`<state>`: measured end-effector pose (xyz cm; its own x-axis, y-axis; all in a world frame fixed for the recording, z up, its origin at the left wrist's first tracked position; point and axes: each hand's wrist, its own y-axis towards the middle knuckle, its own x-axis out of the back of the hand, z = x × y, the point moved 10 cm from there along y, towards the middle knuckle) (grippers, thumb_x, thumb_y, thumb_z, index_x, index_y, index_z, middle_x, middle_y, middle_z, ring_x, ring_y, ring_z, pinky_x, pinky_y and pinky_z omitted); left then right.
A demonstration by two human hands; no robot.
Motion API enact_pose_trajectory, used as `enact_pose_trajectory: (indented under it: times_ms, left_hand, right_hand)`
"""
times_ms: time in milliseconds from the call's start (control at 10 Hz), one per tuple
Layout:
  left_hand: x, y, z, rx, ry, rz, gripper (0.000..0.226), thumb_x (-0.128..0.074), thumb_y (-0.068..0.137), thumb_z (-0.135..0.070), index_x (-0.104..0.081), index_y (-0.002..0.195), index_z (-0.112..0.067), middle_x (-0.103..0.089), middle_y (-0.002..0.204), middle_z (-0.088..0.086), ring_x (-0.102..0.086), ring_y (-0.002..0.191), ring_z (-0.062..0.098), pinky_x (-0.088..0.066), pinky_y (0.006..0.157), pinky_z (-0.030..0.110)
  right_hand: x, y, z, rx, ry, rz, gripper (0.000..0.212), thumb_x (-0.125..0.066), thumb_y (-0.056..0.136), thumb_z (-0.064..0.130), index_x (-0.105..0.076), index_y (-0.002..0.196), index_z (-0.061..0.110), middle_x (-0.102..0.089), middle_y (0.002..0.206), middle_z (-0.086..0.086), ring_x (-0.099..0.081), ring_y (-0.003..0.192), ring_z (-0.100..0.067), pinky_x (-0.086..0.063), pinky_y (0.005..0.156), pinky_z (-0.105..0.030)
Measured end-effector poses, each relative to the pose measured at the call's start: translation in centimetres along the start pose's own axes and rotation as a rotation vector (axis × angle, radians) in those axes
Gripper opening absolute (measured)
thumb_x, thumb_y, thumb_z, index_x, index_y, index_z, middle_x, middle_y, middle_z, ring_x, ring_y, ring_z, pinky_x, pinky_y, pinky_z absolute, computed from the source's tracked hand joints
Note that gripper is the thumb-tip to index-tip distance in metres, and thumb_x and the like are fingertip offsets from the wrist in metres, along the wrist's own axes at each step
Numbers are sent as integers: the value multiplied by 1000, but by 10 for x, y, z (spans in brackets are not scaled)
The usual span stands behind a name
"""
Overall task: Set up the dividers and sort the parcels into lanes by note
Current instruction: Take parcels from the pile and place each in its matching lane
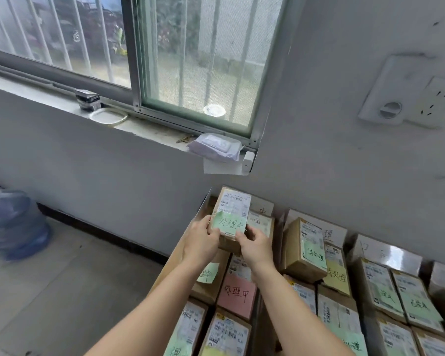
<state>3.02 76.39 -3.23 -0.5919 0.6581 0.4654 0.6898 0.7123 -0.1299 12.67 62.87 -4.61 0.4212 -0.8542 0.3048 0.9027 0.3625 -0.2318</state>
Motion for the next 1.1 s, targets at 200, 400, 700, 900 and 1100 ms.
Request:
enact_pose_trajectory:
  times_ms: [200,400,700,900,1100]
  left_hand:
    - [-7,33,-3,-13,104,-20,35,-50,98,-17,-52,133,-15,-59,126,3,-51,119,22,-42,98,37]
    - [-22,57,9,33,153,10,44,-53,95,-11,-50,137,-20,-59,135,-1,-52,122,20,-42,97,31]
    - [-30,70,27,51,252,9,37,-51,90,-18,-56,126,-19,-64,121,0,-59,105,19,-50,80,32]
    - [-32,65,22,-7,328,35,37,-53,91,-22,-52,128,-21,-62,120,-1,-58,105,17,-51,82,33]
    - [-32,55,7,-112,528,126,50,-53,92,-26,-41,140,-18,-51,134,4,-51,120,22,-44,99,33]
  right_hand:
    - [-12,35,3,51,-125,27,42,-58,95,14,-52,135,22,-61,128,7,-53,118,-10,-47,96,-28]
    - [-22,62,-7,71,-294,34,47,-58,93,16,-53,139,23,-60,135,5,-53,125,-16,-46,105,-38]
    - [-30,63,-16,106,-504,88,43,-56,96,18,-54,139,23,-60,134,0,-57,118,-17,-46,102,-32]
    - [-30,54,-12,113,-574,127,48,-57,96,22,-49,143,20,-56,138,-1,-53,123,-18,-42,106,-31]
    - [-14,33,1,128,-651,159,52,-58,94,26,-45,145,21,-53,142,-1,-48,130,-20,-39,107,-32]
